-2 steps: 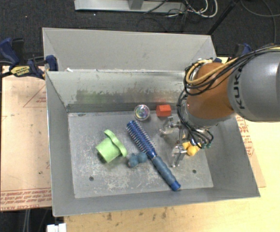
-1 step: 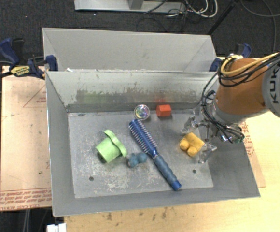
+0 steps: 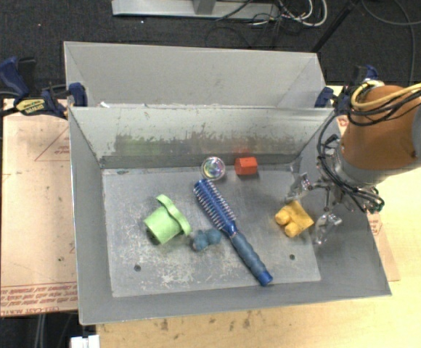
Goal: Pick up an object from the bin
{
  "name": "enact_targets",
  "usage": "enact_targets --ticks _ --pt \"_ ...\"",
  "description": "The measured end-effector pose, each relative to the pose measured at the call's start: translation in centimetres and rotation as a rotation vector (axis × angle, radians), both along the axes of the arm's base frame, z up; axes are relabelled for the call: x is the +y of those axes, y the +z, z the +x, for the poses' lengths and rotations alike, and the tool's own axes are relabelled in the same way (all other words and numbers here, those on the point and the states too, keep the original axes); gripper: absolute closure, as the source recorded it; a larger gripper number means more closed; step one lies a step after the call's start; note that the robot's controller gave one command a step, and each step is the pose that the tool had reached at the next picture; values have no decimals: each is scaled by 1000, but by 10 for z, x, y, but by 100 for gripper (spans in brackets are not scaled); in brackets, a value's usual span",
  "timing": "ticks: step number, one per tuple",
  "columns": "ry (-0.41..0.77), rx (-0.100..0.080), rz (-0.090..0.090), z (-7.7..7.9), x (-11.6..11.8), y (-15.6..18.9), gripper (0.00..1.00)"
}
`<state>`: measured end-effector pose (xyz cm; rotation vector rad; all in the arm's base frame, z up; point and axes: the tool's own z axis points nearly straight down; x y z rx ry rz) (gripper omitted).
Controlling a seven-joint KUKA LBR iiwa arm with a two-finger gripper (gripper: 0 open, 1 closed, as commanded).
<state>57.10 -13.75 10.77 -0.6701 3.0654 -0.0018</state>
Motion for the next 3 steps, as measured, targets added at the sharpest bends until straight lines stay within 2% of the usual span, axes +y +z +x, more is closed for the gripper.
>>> enact_targets --ticks 1,2,3 --pt "-94 -1 4 1 -8 -34 0" --pt "-93 -2 2 3 -6 -32 0" --pt "-95 -6 3 5 -6 -30 100"
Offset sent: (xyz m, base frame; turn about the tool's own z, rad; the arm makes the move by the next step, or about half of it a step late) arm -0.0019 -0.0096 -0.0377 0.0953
